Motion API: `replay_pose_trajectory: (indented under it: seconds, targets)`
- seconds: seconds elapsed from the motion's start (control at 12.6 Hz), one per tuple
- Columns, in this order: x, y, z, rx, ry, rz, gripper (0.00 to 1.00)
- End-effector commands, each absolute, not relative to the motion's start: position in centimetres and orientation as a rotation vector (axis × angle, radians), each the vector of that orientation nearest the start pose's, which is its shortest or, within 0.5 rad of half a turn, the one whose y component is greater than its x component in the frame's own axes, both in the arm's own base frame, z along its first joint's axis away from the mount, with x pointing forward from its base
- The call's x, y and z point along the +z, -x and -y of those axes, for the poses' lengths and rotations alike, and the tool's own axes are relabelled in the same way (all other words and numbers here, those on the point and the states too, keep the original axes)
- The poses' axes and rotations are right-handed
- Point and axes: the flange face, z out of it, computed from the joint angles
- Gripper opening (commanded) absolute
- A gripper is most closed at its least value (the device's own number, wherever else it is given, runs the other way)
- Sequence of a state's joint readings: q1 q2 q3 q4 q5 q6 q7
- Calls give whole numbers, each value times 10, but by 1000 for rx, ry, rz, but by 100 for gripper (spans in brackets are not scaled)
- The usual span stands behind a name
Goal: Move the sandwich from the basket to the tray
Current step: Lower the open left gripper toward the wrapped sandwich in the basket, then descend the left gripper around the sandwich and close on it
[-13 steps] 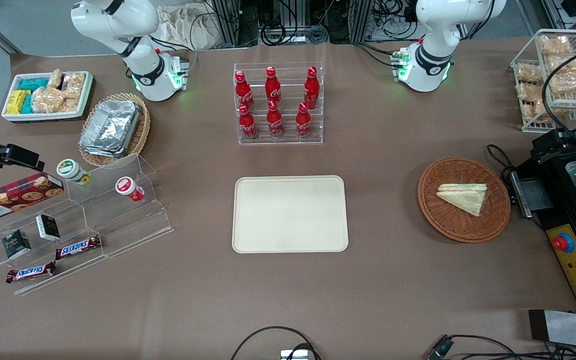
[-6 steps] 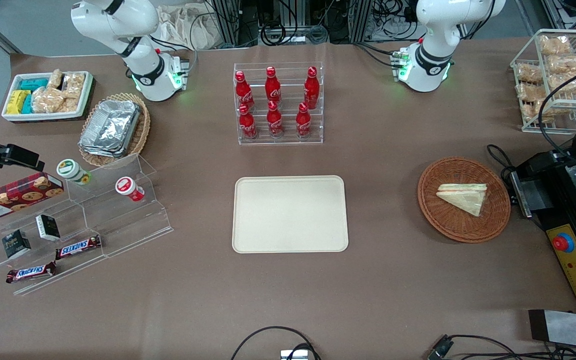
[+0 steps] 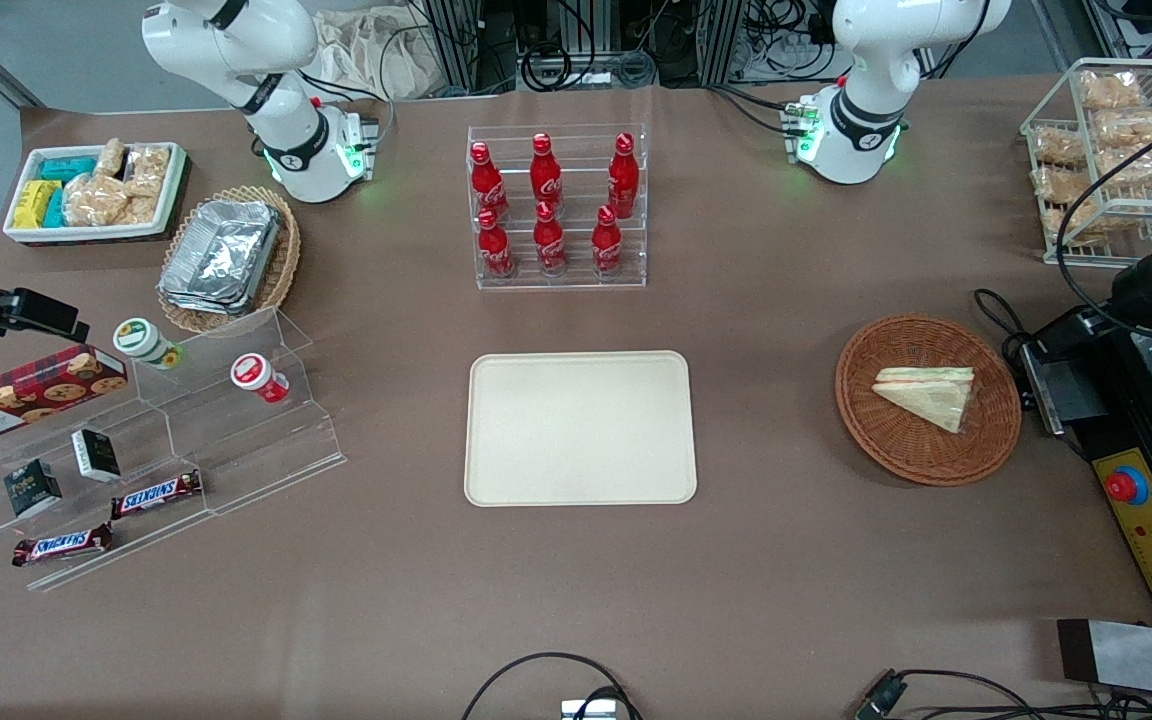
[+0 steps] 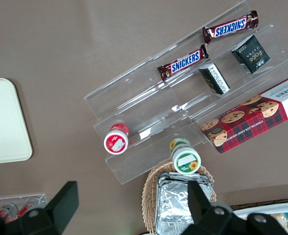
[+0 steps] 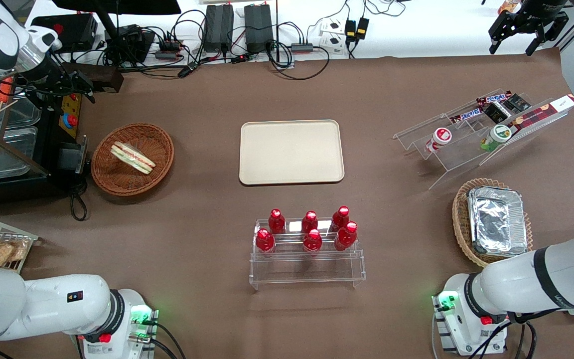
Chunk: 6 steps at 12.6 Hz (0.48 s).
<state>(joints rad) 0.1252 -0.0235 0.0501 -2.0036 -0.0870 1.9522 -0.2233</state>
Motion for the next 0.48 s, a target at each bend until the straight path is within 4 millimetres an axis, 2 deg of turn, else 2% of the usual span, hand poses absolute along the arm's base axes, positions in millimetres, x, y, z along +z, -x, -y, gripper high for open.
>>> replay_pose_trajectory:
  seconds: [0.0,0.4]
  targets:
    - [442,-517,-86,-5,3141,823,100]
    - [394,-504,-85,-73,3092,1048,100]
